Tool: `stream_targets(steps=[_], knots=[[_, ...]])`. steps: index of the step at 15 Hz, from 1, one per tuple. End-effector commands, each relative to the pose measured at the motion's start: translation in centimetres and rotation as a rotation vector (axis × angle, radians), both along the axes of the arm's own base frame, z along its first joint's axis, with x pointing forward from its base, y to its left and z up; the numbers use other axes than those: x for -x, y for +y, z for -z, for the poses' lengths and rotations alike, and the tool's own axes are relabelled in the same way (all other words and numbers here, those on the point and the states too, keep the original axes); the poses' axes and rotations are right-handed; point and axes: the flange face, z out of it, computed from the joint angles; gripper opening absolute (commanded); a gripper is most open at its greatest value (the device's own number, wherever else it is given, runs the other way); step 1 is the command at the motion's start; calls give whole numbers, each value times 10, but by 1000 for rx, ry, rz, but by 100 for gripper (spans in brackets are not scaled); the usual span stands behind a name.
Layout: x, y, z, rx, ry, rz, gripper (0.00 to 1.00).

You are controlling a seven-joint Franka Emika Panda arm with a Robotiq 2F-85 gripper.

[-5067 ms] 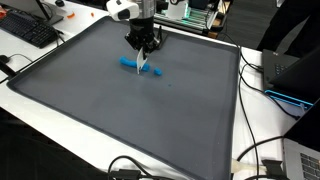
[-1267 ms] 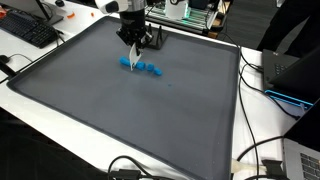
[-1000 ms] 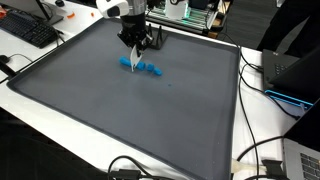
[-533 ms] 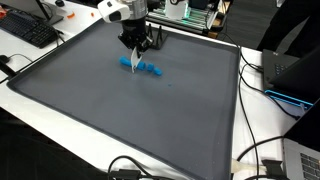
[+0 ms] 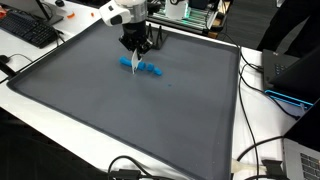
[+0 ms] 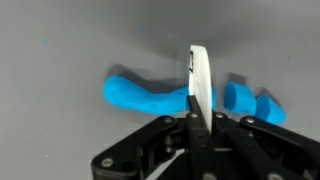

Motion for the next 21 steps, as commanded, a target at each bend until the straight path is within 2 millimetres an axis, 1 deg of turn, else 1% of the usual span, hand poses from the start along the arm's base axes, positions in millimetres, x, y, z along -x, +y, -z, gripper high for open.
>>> stream_targets(steps=[1, 9, 15, 21], knots=[[9, -4, 22, 11, 13, -8, 1], [15, -7, 30, -1, 46, 7, 1], [17, -4, 18, -26, 60, 17, 1], [22, -3, 13, -32, 95, 17, 1]])
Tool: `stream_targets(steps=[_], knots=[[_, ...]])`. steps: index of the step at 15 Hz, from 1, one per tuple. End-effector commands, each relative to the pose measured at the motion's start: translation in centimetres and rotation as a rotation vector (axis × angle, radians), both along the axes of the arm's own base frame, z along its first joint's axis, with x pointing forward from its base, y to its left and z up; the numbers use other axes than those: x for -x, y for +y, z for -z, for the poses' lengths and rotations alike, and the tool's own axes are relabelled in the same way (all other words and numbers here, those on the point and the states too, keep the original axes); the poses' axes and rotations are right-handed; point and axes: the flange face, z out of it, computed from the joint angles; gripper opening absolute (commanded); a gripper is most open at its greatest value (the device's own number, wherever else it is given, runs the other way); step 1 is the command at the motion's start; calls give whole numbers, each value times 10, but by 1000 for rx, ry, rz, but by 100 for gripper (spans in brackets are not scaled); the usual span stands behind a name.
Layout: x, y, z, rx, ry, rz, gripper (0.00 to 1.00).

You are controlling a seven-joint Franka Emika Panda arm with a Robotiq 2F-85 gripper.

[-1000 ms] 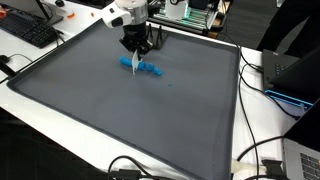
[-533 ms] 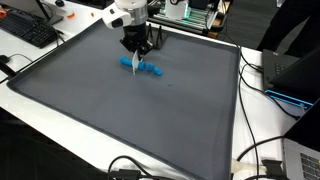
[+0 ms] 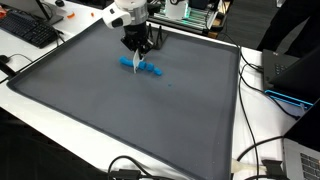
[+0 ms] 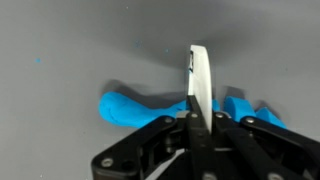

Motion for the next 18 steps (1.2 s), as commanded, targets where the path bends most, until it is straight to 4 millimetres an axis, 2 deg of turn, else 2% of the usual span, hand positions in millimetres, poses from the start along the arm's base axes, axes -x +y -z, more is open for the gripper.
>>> stream_targets(steps=[1, 9, 18], knots=[[16, 1, 4, -24, 66, -10, 1], [14, -3, -8, 6, 45, -21, 1], [6, -13, -44, 15, -17, -12, 1]])
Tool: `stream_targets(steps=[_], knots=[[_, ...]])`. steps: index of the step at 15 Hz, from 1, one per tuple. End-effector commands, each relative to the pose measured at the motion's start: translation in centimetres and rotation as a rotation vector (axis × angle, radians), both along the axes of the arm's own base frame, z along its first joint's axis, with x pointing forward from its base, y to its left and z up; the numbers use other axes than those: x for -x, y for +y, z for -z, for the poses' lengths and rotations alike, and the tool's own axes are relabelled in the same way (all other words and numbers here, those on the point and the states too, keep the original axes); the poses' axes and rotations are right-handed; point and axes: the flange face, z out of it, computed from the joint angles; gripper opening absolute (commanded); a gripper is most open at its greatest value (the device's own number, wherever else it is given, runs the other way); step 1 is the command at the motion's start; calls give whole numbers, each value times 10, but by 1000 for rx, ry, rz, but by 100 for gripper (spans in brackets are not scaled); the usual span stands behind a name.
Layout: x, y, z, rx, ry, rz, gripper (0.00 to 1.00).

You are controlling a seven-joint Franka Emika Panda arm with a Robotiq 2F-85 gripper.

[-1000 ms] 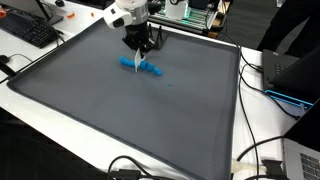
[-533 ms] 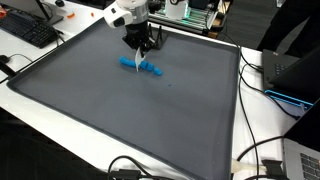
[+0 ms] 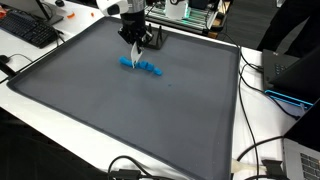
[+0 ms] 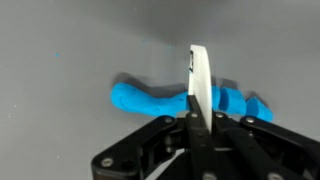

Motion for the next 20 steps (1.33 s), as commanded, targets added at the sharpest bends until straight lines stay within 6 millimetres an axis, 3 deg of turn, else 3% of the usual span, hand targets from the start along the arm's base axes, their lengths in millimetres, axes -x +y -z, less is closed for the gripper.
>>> stream_targets(steps=[1, 8, 20], knots=[[4, -11, -13, 21, -6, -6, 1], [-7, -27, -10, 51, -33, 1, 1], [-19, -32, 14, 48, -55, -5, 1]])
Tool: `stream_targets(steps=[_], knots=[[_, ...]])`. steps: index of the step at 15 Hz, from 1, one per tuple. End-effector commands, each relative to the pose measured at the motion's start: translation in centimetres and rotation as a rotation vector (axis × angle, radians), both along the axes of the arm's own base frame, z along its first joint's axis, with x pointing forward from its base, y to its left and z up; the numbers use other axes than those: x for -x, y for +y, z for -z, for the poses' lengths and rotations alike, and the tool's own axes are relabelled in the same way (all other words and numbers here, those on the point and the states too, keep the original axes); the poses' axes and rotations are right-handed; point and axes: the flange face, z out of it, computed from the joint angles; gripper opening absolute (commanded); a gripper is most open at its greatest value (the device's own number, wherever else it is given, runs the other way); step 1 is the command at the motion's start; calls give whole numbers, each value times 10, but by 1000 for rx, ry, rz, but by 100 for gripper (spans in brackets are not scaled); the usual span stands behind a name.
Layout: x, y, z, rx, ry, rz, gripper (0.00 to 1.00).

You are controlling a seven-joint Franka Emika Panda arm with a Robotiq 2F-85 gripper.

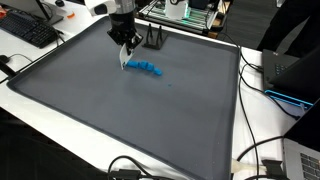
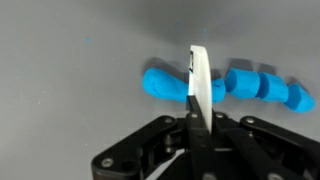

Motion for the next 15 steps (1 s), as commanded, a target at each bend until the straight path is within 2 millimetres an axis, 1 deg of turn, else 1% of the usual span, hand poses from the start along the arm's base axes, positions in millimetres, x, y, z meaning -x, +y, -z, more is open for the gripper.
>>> stream_targets(steps=[1, 5, 11, 15], knots=[[-4, -5, 12, 11, -10, -14, 1], [-4, -7, 22, 9, -12, -10, 1], [1, -10, 38, 0, 0, 0, 1], [4, -11, 46, -2, 23, 8, 1]])
